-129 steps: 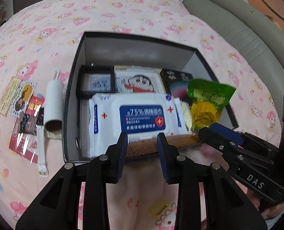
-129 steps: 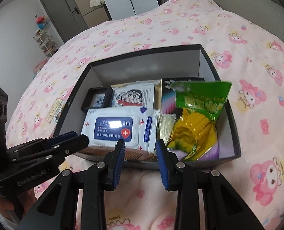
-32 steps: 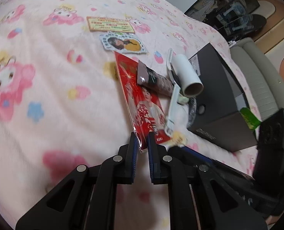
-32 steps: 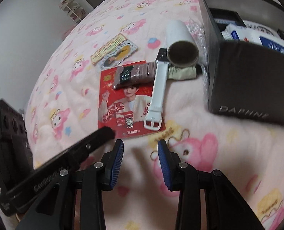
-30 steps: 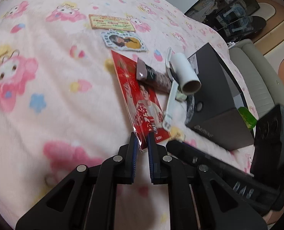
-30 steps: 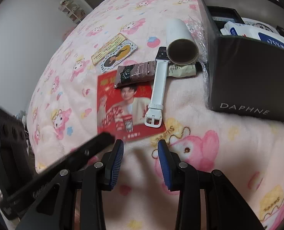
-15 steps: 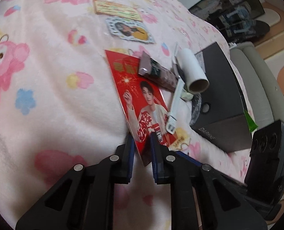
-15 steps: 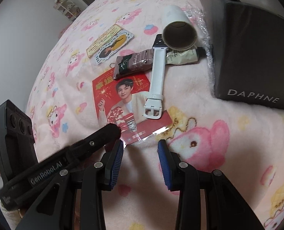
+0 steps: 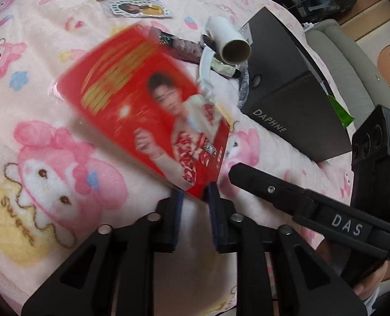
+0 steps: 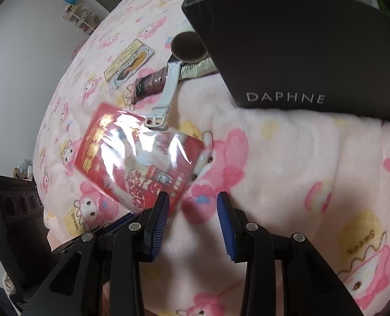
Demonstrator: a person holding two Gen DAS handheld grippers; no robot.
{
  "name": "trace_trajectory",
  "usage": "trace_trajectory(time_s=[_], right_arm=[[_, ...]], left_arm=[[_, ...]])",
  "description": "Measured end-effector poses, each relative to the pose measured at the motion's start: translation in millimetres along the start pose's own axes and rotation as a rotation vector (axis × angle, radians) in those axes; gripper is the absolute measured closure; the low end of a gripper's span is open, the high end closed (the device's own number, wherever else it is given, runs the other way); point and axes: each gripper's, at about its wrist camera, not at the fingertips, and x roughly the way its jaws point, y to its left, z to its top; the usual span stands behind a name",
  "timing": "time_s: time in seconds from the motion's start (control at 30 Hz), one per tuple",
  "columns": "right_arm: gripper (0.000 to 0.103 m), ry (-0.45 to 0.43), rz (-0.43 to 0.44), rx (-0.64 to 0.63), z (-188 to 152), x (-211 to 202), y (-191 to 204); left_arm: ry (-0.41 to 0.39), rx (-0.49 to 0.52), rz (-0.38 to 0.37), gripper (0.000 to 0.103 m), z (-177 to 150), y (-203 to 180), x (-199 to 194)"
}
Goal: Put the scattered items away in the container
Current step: 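Close the left gripper on the red packet edge and lift it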
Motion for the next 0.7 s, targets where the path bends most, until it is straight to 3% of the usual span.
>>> trace_trajectory(time_s=[0.07,0.3,0.5,0.57,0.7], right_arm=[[0.065,-0.015,0.023,0.011,0,-2,1],[0.064,-0.014,0.003,-0.001,3,-1,-2],[0.063,0.007,-0.006,-0.008,0,11,-1],[0.063,0.010,-0.007,-0.011,0,15,1],[0.063,-0.006,0.001,-0.011,2,14,2]], left_arm=[[-0.031,-0.008,0.019,0.074,3,4,-8],[-0.053,-0.068,0.063,0.067,27,26,-11],[-0.032,-0.095,0.057,0.061,48,33,11],[-0.035,-0.086,0.046,0.071,47,31,12],[-0.041,-0.069,0.023,0.079,45,27,14]])
